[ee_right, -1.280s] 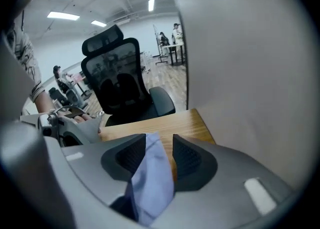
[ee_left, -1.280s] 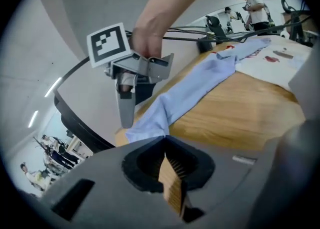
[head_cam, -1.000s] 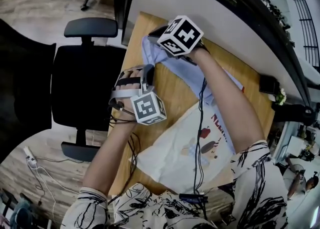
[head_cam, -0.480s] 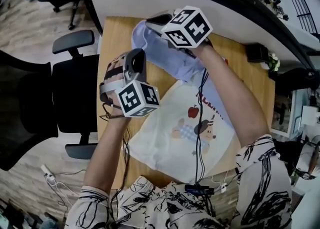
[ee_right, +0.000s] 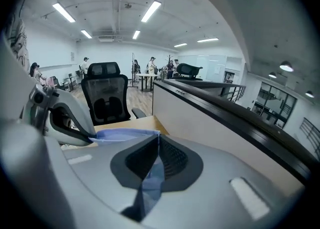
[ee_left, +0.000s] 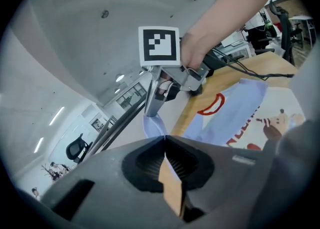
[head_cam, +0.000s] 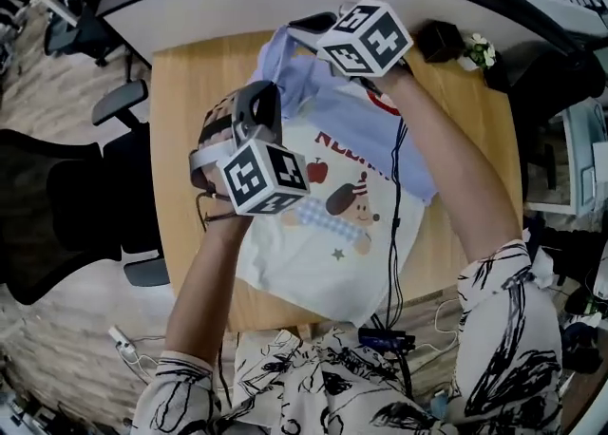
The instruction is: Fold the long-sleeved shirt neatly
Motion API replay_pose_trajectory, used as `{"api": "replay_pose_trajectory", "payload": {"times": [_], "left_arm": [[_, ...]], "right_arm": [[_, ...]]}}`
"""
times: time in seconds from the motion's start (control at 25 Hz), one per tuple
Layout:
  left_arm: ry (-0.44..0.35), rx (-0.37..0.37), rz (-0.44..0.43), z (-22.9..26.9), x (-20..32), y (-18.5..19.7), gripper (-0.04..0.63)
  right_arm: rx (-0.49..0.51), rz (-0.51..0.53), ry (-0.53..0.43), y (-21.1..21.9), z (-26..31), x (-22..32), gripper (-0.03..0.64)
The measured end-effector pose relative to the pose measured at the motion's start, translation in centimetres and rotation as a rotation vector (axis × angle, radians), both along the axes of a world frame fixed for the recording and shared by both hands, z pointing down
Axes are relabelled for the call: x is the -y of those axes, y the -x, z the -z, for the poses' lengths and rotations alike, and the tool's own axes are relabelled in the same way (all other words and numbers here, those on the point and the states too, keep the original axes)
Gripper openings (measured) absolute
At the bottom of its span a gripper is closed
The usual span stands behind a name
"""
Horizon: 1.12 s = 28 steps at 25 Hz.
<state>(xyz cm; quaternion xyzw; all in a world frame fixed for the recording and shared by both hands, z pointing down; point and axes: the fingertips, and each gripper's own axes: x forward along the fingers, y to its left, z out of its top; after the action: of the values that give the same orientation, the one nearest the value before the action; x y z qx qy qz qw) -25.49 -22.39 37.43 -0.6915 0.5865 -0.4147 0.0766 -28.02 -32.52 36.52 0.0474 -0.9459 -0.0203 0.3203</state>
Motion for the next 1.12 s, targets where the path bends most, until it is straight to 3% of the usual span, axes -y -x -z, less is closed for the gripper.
{"api": "replay_pose_trajectory", "payload": {"times": [0.4, 0.6, 0.88, 1.12], "left_arm": [[-0.02, 0.007, -0.114, 2.2, 0.3, -19.4, 0.014], [0.042, -0.01, -0.203, -1.0, -0.2, -28.1, 0.014], [0.182, -0.06, -0.252, -9.0, -1.1, -34.6, 0.015], [0.277, -0.013, -0.304, -14.6, -1.4, -38.2, 0.017]], "right_arm": [[0.036, -0.106, -0.018, -20.0, 2.3, 0.6, 0.02], [0.039, -0.201, 0.054, -29.7, -0.6, 0.4, 0.02], [0.005, -0.284, 0.117, -36.8, -9.2, -0.5, 0.021], [-0.067, -0.292, 0.138, -41.0, -15.8, -1.1, 0.023]]}}
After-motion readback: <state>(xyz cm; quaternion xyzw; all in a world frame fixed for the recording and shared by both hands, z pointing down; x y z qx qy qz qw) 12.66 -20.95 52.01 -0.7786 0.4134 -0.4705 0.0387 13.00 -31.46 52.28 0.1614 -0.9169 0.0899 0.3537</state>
